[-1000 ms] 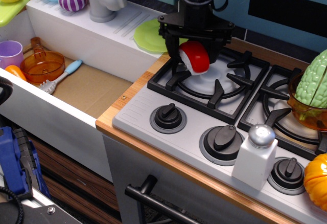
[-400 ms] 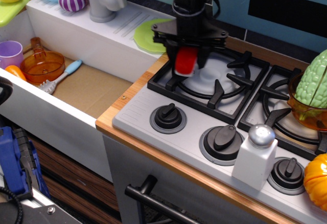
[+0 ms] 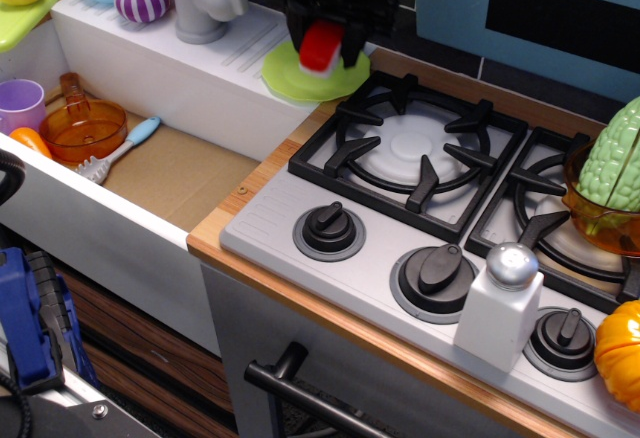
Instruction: Put sushi on plate
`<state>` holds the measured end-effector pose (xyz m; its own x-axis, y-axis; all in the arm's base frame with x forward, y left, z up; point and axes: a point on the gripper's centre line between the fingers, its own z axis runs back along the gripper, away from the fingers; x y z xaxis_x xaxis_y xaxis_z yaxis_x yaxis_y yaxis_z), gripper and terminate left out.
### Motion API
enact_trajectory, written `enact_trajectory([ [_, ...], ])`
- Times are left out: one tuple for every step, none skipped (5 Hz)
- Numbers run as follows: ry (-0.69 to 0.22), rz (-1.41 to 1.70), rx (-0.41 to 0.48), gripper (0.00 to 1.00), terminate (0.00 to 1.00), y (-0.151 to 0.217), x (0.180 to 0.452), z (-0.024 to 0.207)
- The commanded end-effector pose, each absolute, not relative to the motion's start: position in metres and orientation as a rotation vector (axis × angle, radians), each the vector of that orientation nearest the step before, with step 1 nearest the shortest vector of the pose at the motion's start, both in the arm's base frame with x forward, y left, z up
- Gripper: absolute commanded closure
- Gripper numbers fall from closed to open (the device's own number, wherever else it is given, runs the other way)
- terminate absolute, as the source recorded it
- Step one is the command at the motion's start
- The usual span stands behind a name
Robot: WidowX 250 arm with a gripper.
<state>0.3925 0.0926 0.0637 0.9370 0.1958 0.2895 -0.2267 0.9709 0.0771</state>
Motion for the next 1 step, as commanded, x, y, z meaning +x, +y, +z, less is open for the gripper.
enact_trajectory([
  [-0.36,0.157,0.1,1.0,1.0,0.1253,0.4182,0.0803],
])
